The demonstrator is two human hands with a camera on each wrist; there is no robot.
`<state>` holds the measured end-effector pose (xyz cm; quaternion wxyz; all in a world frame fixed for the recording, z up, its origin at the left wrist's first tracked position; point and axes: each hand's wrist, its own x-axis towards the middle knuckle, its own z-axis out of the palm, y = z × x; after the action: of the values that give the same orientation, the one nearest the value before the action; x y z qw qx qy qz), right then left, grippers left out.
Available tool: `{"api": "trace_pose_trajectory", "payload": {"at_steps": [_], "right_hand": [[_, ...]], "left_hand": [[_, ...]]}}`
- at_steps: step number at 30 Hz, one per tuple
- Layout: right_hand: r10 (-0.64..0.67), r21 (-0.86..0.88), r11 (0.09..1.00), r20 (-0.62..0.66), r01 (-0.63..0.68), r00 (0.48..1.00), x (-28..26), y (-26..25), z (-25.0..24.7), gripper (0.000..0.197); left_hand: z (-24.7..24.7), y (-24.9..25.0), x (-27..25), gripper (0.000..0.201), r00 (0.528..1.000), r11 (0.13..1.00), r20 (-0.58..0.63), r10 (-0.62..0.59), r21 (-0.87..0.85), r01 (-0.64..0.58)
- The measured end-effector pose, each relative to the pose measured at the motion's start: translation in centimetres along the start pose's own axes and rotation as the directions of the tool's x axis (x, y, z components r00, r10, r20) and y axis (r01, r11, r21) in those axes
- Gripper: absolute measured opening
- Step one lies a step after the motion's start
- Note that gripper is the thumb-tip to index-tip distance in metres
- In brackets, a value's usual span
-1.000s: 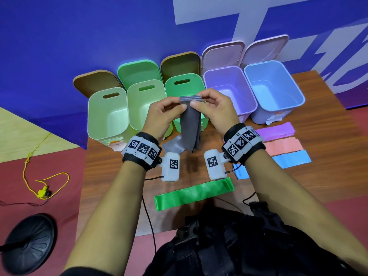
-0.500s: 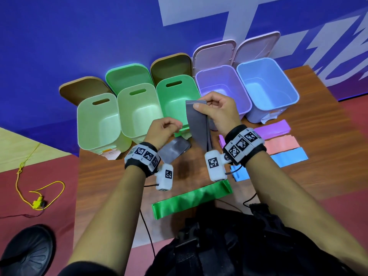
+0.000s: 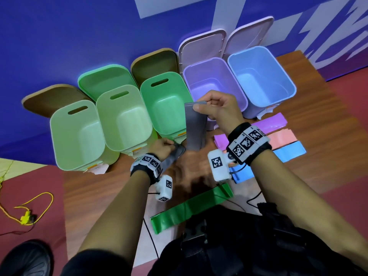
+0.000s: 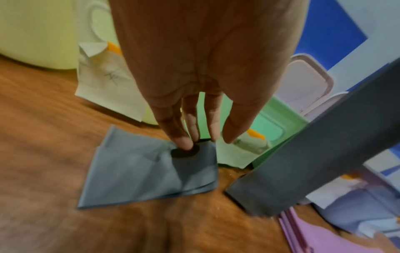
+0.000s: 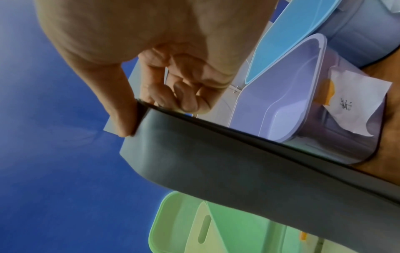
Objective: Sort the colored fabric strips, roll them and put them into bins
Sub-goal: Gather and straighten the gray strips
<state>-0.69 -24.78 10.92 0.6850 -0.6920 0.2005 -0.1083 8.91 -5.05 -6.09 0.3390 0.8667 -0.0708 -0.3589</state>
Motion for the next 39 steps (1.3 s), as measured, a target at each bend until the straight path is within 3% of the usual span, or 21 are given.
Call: {"api": "trace_pose_trajectory", "payload": {"at_steps": [7,12,15,18,23,27,29,31,35,39], "right_hand": [[0.009,-0.054,0.999,0.047,-0.007,0.999,0.8,1.1,1.0,0.018],[0.017,-0.049,0.999,0.036,-0.015,0.999,1.0,1.1,1.3,0.019],[0.002,-0.049,0.999,0.039,0.0,0.999,0.9,1.2,1.5,0.015],[-0.018,-0.039,0.999,0.063,0.02,0.998,0.4,1.1,2.0,0.016],[-0.062,-0.011,0.998,0.092,0.063,0.994,-0.9,0.0,2.4,0.017],[-0.091,0.009,0.996,0.092,0.09,0.992,-2.1,-0.5,2.3,0.011],[-0.1,0.024,0.995,0.091,0.098,0.991,-2.6,-0.7,2.2,0.011],[-0.113,0.028,0.993,0.083,0.111,0.99,-3.2,-0.8,2.1,0.012],[-0.141,0.051,0.989,0.057,0.138,0.988,-4.1,-1.0,1.8,0.015],[-0.157,0.076,0.985,0.039,0.153,0.987,-4.6,-1.1,1.5,0.014]], "left_hand": [[0.4,0.1,-0.4,0.016,0.989,0.987,0.148,0.015,0.159,-0.039],[0.0,-0.5,-1.0,0.02,0.995,0.976,0.088,-0.049,0.217,0.028],[-0.6,0.5,-1.6,0.022,0.999,0.992,0.051,-0.008,0.13,0.001],[-1.1,1.8,-2.6,0.025,0.999,0.997,0.024,0.042,-0.068,-0.04],[-2.0,3.3,-4.6,0.028,0.975,0.964,-0.034,0.218,-0.148,-0.22],[-2.9,5.0,-6.3,0.026,0.966,0.932,-0.152,0.208,-0.271,-0.243],[-3.2,6.2,-7.9,0.013,0.967,0.896,-0.157,0.201,-0.368,-0.246],[-3.4,7.1,-9.4,0.02,0.966,0.849,-0.136,0.219,-0.462,-0.258],[-3.4,8.1,-11.1,0.046,0.938,0.82,-0.175,0.3,-0.455,-0.347],[-3.2,9.0,-12.5,0.042,0.913,0.796,-0.236,0.332,-0.45,-0.405]]}}
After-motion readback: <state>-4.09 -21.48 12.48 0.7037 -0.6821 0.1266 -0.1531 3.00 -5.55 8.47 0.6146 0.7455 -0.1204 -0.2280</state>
